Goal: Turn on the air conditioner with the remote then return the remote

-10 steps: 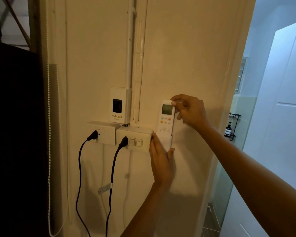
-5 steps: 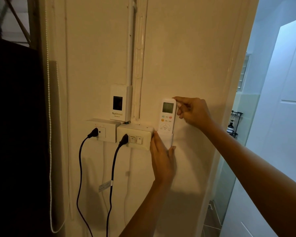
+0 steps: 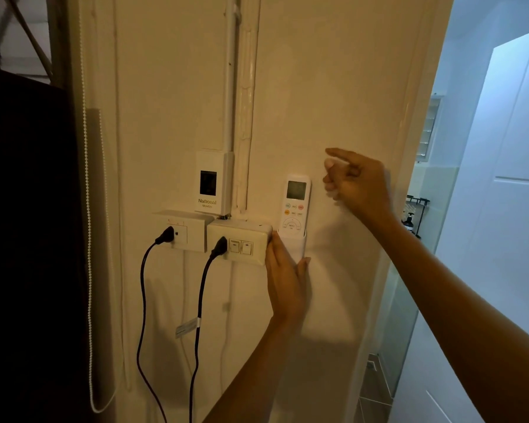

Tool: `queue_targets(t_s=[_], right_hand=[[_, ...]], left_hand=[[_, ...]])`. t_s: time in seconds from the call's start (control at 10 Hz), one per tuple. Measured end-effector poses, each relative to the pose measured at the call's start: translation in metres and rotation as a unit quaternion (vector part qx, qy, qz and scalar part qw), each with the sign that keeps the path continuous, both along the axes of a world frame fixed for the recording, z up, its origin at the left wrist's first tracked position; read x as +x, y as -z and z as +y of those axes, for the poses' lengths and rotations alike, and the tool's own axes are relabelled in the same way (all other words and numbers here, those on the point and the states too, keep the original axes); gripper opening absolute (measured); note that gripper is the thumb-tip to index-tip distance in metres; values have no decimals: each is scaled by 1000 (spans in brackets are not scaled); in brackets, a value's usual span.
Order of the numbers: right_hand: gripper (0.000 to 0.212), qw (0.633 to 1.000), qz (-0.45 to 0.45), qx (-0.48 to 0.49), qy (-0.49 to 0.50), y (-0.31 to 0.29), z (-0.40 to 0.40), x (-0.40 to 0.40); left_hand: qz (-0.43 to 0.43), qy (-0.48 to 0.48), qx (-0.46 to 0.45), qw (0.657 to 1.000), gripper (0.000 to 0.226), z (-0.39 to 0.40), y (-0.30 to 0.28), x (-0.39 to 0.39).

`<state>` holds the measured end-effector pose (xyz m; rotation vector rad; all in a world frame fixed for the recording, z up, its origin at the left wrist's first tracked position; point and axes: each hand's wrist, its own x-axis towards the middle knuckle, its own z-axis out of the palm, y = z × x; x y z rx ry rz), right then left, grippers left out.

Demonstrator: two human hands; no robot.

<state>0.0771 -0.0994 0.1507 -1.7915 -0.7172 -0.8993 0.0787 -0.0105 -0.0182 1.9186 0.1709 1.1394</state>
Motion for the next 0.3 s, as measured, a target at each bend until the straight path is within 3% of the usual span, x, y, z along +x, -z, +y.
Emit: queue_targets(t_s=[0.1,0.2,0.3], right_hand=[[35,997,-51,56,0,-14,-9,-48],[33,977,-96,174,-75,-30,-26,-106],[35,968,-125,171,-132,-30,-63,-148]], left_hand=[[4,-1,-1,1000,80,1,-1,-2],[-9,19,-7,1000,82,4,0,0],[20,21,16,999,89,4,3,-3]])
